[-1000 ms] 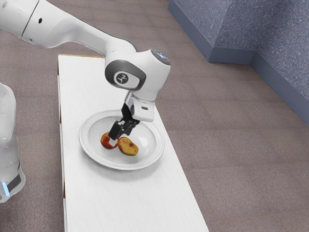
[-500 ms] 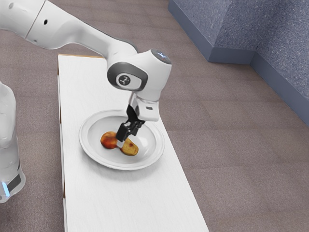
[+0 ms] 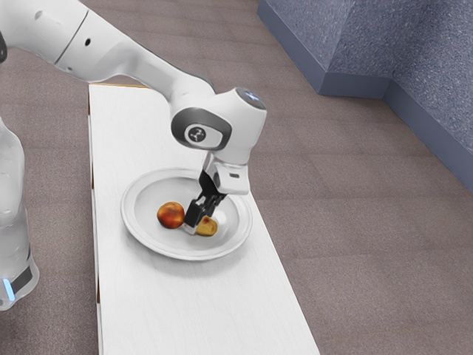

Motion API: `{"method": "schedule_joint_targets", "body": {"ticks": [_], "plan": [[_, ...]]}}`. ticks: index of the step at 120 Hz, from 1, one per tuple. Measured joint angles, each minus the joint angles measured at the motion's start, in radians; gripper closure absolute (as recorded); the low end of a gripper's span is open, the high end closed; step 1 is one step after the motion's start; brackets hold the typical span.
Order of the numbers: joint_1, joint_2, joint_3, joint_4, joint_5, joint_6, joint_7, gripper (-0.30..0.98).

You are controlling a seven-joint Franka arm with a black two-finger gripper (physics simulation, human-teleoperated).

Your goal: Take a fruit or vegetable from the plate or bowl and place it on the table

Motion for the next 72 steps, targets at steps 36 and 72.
{"method": "schedule_joint_targets", "body": {"ticks": [36, 72], "plan": [[0.0, -0.019, -0.001, 0.009, 0.01, 0.008, -0.014, 0.4], [-0.001, -0.07, 0.034, 0.049, 0.014, 0.001, -0.026, 0.39]]}}
